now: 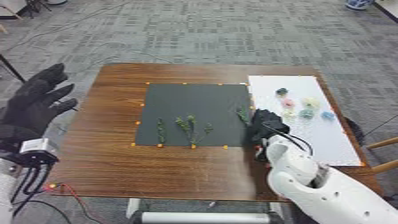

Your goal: Arrange flowers

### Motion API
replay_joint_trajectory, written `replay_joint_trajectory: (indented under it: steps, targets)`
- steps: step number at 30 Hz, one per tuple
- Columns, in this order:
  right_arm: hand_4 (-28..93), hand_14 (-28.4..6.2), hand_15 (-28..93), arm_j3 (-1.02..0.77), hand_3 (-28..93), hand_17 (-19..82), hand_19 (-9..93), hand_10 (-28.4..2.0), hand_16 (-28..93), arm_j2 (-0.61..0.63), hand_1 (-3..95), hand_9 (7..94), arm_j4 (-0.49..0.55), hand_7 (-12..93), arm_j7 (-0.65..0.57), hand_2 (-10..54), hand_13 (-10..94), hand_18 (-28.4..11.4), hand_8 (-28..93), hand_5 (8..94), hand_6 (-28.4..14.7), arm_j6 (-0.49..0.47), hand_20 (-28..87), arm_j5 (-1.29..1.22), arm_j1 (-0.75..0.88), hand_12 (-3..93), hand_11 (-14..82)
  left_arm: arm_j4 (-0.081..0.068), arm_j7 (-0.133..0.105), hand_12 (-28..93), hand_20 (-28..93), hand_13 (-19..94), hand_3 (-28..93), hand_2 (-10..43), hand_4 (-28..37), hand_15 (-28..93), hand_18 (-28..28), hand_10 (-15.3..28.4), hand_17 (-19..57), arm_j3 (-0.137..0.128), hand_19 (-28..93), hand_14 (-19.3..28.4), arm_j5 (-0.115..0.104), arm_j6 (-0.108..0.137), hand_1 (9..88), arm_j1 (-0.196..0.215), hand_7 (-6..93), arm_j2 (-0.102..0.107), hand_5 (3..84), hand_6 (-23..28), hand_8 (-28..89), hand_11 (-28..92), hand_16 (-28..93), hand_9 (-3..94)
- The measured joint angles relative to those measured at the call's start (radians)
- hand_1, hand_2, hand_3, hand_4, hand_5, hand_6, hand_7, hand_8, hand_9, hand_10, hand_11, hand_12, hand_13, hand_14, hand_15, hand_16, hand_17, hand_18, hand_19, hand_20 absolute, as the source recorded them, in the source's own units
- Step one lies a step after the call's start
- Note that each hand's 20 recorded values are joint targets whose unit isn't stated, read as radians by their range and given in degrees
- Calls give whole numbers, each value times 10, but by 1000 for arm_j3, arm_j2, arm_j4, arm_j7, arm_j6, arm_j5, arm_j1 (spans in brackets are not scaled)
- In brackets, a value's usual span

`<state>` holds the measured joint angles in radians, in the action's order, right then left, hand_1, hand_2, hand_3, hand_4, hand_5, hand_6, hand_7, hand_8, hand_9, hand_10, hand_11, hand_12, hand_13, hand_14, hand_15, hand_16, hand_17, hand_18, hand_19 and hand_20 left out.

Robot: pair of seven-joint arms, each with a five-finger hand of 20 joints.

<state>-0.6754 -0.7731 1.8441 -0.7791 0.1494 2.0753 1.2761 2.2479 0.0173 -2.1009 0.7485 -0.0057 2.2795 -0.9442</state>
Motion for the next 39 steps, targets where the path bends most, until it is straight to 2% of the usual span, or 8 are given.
replay_joint_trajectory:
  steps: [4,15,27,30,33,39]
  targets:
    - [-184,-72,773,0,816,562,932,-82,420,-24,399,863,36,474,24,-63,835,-209,291,803,24,20,638,-18,27,511,584,-1,0,250,98,32,656,-69,-283,383,201,76,-123,-1,370,110,0,-2,255,-17,176,9,170,1,-84,128,-27,112]
    - [-170,-70,772,12,819,578,932,-78,422,-147,382,874,23,468,-1,-55,845,-205,279,817,28,-10,648,-1,28,504,580,-5,6,255,99,31,654,-67,-283,381,201,77,-124,9,369,111,-1,-3,255,-37,170,10,172,2,-80,128,-25,112]
    - [-176,-68,769,-16,829,589,932,-76,422,-164,351,888,19,455,-59,-31,856,-205,237,835,27,-69,654,29,38,495,569,-4,9,256,99,32,653,-66,-283,379,201,76,-124,7,368,110,-2,-3,254,-36,167,10,172,2,-78,125,-23,113]
    - [-194,-68,766,-33,834,590,932,-76,426,-163,326,891,25,471,-62,-27,858,-206,154,840,23,-86,654,26,46,490,567,-4,9,256,100,32,654,-66,-283,379,201,76,-123,5,369,110,-2,-3,255,-34,167,9,172,1,-78,124,-23,113]
    - [-196,-70,765,-47,832,591,932,-77,427,-161,303,892,32,506,-60,-24,857,-206,-12,843,20,-104,654,24,53,493,562,-4,9,256,100,33,654,-65,-283,378,202,77,-124,4,369,110,-2,-3,253,-33,168,9,172,1,-78,124,-22,113]
    - [-202,-73,763,-88,818,586,932,-82,428,-160,273,889,48,509,-37,-15,853,-207,-56,843,16,-138,654,-12,74,490,554,-4,9,257,100,33,653,-65,-283,378,202,75,-124,4,369,110,-3,-3,253,-33,166,9,172,1,-78,125,-22,113]
